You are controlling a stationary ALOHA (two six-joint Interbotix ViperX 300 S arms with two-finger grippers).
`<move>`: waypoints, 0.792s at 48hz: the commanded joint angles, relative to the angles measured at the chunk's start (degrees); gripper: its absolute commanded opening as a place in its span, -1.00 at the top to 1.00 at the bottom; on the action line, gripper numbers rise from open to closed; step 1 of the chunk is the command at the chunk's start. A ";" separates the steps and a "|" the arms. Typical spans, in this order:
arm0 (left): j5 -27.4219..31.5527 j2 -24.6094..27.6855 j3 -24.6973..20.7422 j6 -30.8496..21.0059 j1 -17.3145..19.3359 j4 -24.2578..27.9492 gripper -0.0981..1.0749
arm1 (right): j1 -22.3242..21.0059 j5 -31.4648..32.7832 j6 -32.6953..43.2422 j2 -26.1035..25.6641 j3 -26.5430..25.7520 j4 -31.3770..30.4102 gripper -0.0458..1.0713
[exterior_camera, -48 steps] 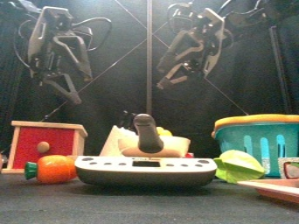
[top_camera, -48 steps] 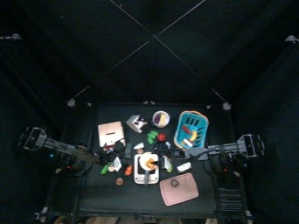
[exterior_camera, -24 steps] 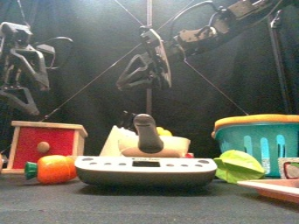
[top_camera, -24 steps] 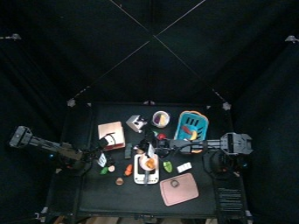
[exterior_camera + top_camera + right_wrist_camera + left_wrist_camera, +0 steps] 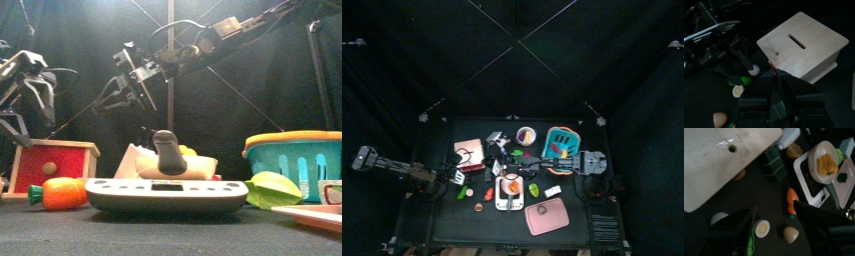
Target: Straighten drawer
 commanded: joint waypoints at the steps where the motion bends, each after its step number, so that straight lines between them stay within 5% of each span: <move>1: 0.88 1.05 -0.70 -1.41 1.32 0.88 -0.77 | -1.32 0.53 -0.18 0.53 -4.31 -0.09 -0.11; 20: 2.64 1.49 -1.76 -6.50 2.37 5.10 -0.77 | -2.64 4.92 -0.09 4.83 -10.72 -3.87 0.15; 38: 10.63 -7.29 -4.48 -5.63 -5.63 10.63 -0.76 | -3.43 7.82 0.09 4.75 -10.11 -2.90 0.17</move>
